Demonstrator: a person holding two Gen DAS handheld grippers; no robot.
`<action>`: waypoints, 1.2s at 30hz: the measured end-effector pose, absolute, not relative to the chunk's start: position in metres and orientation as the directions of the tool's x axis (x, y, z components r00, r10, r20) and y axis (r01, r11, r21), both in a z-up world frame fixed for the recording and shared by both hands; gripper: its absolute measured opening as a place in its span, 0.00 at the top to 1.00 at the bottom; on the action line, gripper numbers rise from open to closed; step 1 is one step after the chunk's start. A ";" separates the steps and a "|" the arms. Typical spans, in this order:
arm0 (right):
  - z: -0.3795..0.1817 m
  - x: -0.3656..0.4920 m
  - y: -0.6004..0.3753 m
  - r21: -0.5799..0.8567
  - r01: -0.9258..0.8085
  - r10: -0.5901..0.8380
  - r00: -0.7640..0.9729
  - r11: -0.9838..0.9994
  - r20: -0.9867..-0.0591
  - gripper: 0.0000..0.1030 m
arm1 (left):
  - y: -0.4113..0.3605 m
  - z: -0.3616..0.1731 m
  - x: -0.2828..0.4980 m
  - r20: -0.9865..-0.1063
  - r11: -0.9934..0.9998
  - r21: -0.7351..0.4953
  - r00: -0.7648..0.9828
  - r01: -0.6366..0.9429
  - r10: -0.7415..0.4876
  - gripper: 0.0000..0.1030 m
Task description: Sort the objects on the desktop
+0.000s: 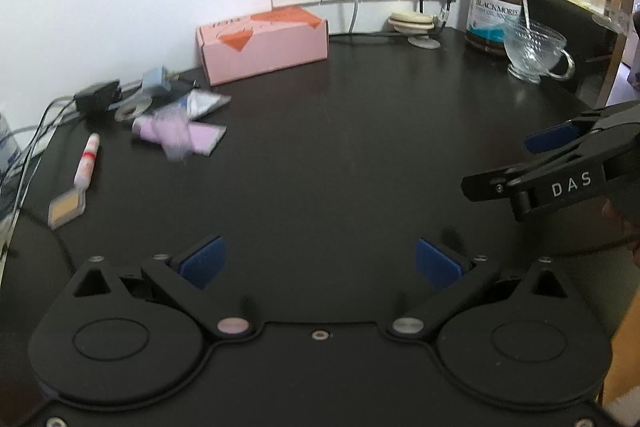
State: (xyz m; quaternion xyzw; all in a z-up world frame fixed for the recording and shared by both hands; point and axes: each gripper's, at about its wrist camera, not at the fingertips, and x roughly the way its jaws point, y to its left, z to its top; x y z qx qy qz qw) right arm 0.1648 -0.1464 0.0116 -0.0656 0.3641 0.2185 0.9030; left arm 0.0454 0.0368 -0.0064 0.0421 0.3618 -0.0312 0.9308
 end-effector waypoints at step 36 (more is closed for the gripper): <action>-0.006 0.076 -0.141 -0.008 -0.417 0.287 0.638 0.909 -0.714 0.01 | 0.067 -0.012 -0.011 -0.711 1.000 -0.027 0.703 0.005 -0.023 0.00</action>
